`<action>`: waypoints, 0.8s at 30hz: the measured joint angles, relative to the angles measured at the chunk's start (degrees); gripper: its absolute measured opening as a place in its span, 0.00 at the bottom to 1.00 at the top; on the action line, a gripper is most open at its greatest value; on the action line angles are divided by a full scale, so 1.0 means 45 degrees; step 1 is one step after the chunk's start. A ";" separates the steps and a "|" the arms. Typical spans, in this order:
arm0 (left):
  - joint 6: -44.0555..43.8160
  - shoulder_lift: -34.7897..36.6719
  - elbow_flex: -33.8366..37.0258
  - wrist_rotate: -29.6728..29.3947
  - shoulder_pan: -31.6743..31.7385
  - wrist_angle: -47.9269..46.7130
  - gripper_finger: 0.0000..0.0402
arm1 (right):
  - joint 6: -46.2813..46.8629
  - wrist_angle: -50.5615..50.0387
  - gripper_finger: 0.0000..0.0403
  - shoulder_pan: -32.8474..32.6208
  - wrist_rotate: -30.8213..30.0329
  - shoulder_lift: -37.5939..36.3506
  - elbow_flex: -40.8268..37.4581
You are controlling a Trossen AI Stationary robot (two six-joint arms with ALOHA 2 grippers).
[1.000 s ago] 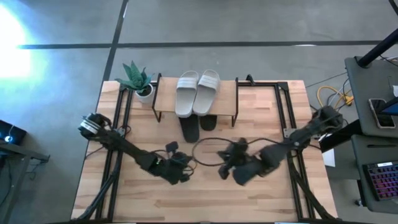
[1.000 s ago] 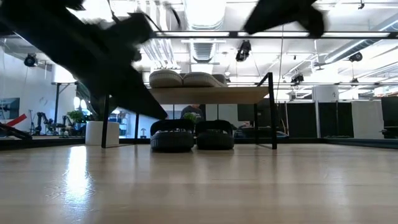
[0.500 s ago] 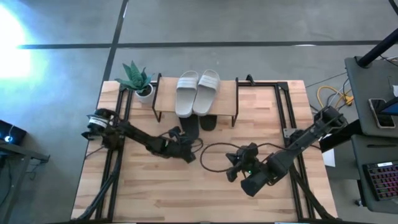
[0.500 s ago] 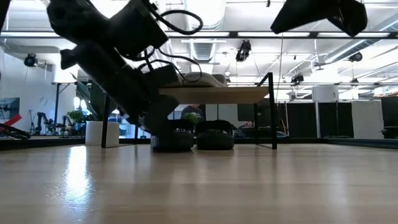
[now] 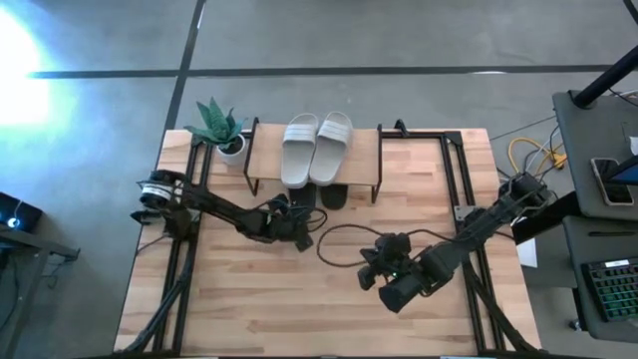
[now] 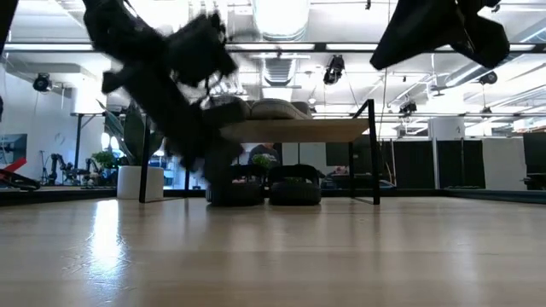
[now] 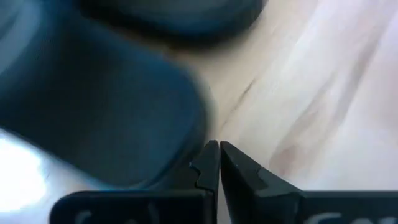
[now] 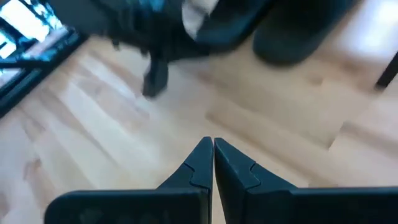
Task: Pick and place slides into the shelf
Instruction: Adjust the black slides under the shelf, then return to Home Position
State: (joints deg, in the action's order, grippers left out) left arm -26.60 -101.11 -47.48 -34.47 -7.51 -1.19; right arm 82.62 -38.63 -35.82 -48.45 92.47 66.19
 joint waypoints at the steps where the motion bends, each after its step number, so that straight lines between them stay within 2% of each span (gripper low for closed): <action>1: -0.0003 0.0218 -0.0187 0.0274 -0.0136 0.0014 0.00 | 0.0047 0.0104 0.02 0.0057 0.0438 -0.0001 -0.0004; 3: 0.0080 0.0898 -0.0569 0.0748 -0.0625 0.0218 0.00 | -0.0280 0.0483 0.02 0.0071 0.1208 -0.0107 -0.0013; 6: 0.0227 0.2029 -0.0899 0.1243 -0.1603 0.0206 0.00 | -0.1865 0.1906 0.02 0.0126 0.2659 -0.0296 -0.0014; 11: -0.1811 0.4477 -0.0680 0.1436 -0.3110 0.0167 0.00 | -0.6934 0.7025 0.02 0.1407 0.7673 -0.0418 -0.0034; 13: -0.2850 0.5550 -0.0257 0.1483 -0.3766 0.0131 0.00 | -0.8336 0.8018 0.02 0.2306 0.8843 -0.0418 -0.0024; 16: -0.3558 0.7179 0.0678 0.1484 -0.4778 0.0244 0.00 | -0.9455 0.7446 0.02 0.3706 0.9802 -0.0596 -0.0033; 18: -0.3685 0.8208 0.1478 0.1181 -0.5358 0.0757 0.00 | -1.0075 0.6072 0.02 0.4463 1.0197 -0.0939 -0.0048; 21: -0.3651 0.9491 0.2942 0.0814 -0.5657 0.2385 0.00 | -1.0664 0.3578 0.02 0.5297 1.0117 -0.1686 -0.0048; 24: -0.3267 1.0443 0.4467 0.0551 -0.5322 0.4782 0.00 | -1.1129 0.1778 0.02 0.5826 0.9426 -0.2712 -0.0105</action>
State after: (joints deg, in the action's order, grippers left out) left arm -41.30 -54.12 -27.37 -31.99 -31.46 20.33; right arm 32.54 -30.62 -9.61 -6.03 80.26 65.72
